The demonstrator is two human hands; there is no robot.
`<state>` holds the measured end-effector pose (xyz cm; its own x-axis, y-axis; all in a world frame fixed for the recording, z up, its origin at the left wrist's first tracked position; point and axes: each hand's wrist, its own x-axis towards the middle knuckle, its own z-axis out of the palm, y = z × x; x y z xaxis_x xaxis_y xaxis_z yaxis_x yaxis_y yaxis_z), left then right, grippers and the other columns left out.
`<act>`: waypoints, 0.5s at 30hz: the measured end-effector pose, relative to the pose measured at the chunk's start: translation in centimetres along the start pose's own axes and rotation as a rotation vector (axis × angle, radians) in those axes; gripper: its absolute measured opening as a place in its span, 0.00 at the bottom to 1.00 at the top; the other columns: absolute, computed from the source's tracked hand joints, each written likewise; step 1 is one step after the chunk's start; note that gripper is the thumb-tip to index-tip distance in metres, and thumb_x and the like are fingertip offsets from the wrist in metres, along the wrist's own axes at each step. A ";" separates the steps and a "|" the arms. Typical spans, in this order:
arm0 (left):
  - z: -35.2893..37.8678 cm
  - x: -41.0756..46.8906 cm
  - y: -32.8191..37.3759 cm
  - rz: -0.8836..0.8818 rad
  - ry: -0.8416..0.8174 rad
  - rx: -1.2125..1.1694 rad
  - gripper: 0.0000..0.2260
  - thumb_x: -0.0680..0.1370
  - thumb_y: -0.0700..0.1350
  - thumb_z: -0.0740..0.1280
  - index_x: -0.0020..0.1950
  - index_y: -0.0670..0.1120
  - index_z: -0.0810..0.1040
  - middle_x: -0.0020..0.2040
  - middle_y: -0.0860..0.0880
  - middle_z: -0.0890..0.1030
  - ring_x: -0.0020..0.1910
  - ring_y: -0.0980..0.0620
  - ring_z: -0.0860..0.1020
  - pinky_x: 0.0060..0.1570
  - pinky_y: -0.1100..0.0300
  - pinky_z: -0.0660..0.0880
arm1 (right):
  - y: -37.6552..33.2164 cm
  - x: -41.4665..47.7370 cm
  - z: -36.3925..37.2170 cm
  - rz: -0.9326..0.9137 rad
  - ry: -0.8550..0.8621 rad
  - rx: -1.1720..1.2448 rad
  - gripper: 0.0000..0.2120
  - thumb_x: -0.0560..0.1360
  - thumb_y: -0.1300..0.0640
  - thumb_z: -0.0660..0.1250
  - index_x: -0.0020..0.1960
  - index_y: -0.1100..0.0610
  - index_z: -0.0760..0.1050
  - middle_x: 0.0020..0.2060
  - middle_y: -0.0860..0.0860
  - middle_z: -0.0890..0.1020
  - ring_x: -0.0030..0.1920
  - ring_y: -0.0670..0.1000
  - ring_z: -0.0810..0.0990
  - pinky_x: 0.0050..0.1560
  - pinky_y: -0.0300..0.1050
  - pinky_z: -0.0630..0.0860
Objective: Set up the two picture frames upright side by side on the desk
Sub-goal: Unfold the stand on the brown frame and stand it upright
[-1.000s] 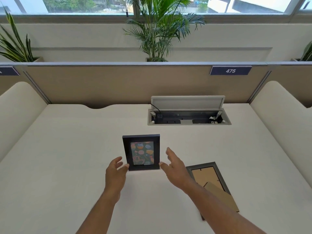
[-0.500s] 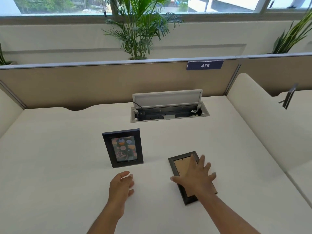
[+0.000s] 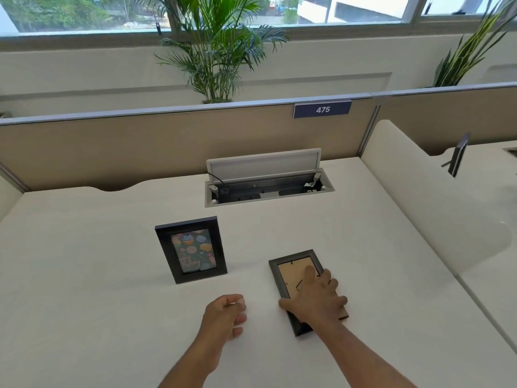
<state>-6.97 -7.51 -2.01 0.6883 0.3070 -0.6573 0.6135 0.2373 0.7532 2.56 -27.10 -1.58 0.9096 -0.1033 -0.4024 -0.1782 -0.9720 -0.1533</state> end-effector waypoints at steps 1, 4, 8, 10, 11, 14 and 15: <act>0.4 -0.1 0.2 0.001 -0.013 0.011 0.08 0.82 0.45 0.70 0.60 0.48 0.83 0.58 0.44 0.87 0.57 0.42 0.85 0.51 0.50 0.82 | -0.1 -0.1 -0.1 -0.005 0.001 0.029 0.50 0.55 0.30 0.67 0.71 0.49 0.59 0.71 0.57 0.65 0.67 0.60 0.67 0.59 0.62 0.71; 1.7 -0.5 1.1 0.016 -0.080 0.037 0.09 0.83 0.47 0.70 0.62 0.49 0.82 0.60 0.46 0.86 0.59 0.46 0.85 0.58 0.49 0.82 | -0.7 -0.6 -0.7 -0.052 0.029 0.109 0.49 0.55 0.29 0.67 0.70 0.48 0.59 0.68 0.55 0.66 0.65 0.59 0.68 0.58 0.61 0.72; 3.1 -0.9 2.6 0.053 -0.199 0.007 0.12 0.84 0.52 0.67 0.65 0.51 0.81 0.60 0.50 0.88 0.60 0.49 0.86 0.64 0.49 0.81 | -2.4 -1.7 -1.9 -0.124 0.072 0.140 0.50 0.57 0.24 0.65 0.72 0.47 0.58 0.71 0.54 0.64 0.69 0.59 0.67 0.59 0.62 0.71; 3.7 -1.1 3.4 0.098 -0.257 -0.032 0.12 0.85 0.51 0.66 0.65 0.49 0.82 0.57 0.48 0.89 0.59 0.48 0.87 0.65 0.49 0.81 | -3.2 -2.2 -2.2 -0.155 0.099 0.164 0.49 0.58 0.24 0.63 0.72 0.47 0.59 0.71 0.54 0.65 0.69 0.59 0.67 0.59 0.62 0.71; 3.8 -1.2 3.9 0.124 -0.281 -0.050 0.11 0.85 0.49 0.66 0.65 0.48 0.83 0.56 0.46 0.89 0.58 0.47 0.87 0.64 0.49 0.82 | -3.5 -2.5 -2.3 -0.168 0.116 0.181 0.47 0.59 0.24 0.62 0.71 0.46 0.59 0.71 0.54 0.65 0.69 0.59 0.67 0.59 0.62 0.71; 4.1 -1.3 4.8 0.182 -0.287 -0.081 0.11 0.84 0.42 0.68 0.66 0.47 0.81 0.55 0.44 0.90 0.55 0.46 0.88 0.57 0.50 0.84 | -4.2 -3.3 -2.3 -0.202 0.151 0.209 0.44 0.60 0.28 0.63 0.71 0.45 0.59 0.73 0.54 0.65 0.70 0.59 0.67 0.60 0.63 0.72; 4.0 -1.2 4.9 0.193 -0.264 -0.077 0.11 0.83 0.40 0.68 0.66 0.47 0.81 0.54 0.43 0.90 0.53 0.46 0.88 0.55 0.49 0.85 | -4.3 -3.6 -2.3 -0.216 0.156 0.207 0.43 0.60 0.29 0.63 0.71 0.45 0.59 0.74 0.54 0.63 0.71 0.59 0.66 0.61 0.63 0.72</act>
<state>-3.24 -10.43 2.31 0.8715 0.1055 -0.4789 0.4385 0.2699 0.8573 0.94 -23.00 2.55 0.9783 0.0538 -0.2001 -0.0328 -0.9132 -0.4061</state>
